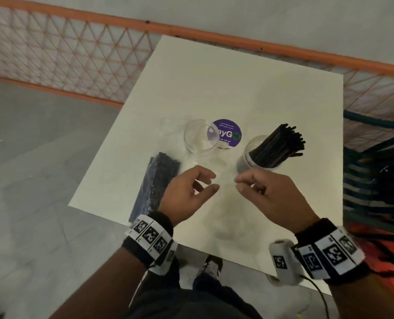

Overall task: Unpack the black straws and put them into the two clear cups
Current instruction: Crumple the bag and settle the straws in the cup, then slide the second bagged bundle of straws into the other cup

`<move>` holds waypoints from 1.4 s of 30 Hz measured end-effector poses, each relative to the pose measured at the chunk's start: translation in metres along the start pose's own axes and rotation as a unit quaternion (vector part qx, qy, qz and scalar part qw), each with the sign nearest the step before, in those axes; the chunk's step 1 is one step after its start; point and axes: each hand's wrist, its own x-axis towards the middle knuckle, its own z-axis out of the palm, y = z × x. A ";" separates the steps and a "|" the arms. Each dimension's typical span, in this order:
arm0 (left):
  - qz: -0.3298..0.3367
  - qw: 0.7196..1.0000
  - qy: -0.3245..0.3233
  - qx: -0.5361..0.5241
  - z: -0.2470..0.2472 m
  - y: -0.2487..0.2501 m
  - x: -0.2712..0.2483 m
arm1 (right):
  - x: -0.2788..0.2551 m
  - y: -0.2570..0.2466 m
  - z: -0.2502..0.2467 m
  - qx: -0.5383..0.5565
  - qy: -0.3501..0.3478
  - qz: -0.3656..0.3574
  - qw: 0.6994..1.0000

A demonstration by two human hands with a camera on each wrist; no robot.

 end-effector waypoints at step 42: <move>-0.097 0.964 -0.078 -0.233 -0.084 -0.078 0.002 | 0.068 -0.068 0.167 0.179 0.018 0.185 0.966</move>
